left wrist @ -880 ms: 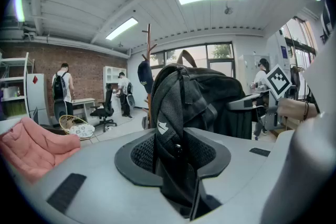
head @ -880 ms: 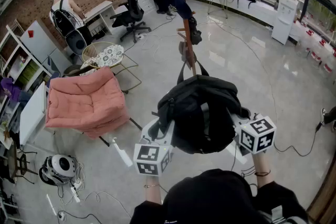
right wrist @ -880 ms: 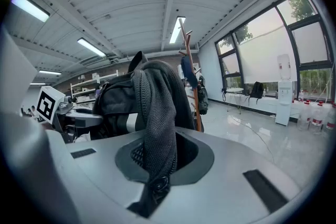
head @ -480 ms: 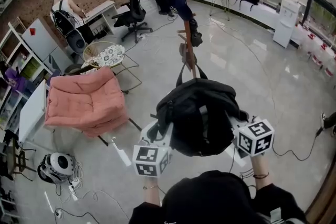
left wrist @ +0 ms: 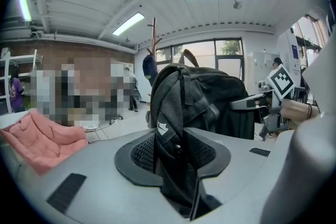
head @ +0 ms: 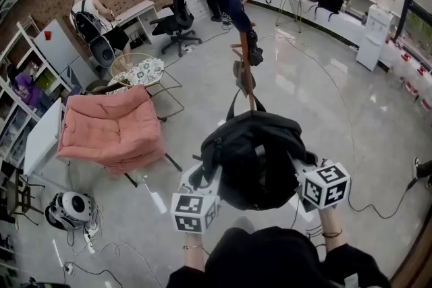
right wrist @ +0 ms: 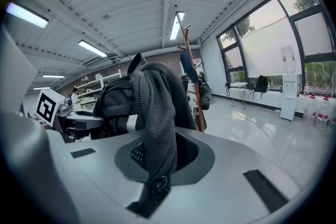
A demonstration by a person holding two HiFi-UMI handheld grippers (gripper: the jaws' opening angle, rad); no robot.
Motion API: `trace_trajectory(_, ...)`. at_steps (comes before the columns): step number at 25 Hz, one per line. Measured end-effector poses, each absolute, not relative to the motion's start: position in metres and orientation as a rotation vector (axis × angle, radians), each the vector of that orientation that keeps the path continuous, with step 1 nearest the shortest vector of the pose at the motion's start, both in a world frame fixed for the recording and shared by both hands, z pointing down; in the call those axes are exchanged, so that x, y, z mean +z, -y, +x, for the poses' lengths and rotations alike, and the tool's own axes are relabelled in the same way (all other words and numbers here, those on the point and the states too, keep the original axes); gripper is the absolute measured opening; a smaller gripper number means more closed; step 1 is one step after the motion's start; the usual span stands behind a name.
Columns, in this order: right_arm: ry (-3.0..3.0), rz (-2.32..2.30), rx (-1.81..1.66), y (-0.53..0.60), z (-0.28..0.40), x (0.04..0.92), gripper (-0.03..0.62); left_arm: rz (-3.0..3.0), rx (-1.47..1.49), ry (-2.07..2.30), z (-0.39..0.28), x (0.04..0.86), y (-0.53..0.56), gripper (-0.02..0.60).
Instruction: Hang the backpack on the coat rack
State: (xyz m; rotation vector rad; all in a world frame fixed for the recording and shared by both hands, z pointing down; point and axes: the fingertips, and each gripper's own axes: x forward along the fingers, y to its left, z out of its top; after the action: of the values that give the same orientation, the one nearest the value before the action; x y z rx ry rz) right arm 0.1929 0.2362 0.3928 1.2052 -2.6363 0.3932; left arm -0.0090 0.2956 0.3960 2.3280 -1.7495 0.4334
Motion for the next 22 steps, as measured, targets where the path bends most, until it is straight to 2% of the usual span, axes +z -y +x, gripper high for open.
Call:
trace_trajectory(7,2.62,1.181,0.455,-0.217,0.189,0.403,0.028,2.269,0.444,1.744,-0.013,0.405,-0.279,0.135)
trace_trajectory(22,2.533,1.292,0.538,-0.11,0.121,0.428,0.028,2.286,0.454,1.618,-0.084,0.435,-0.156,0.135)
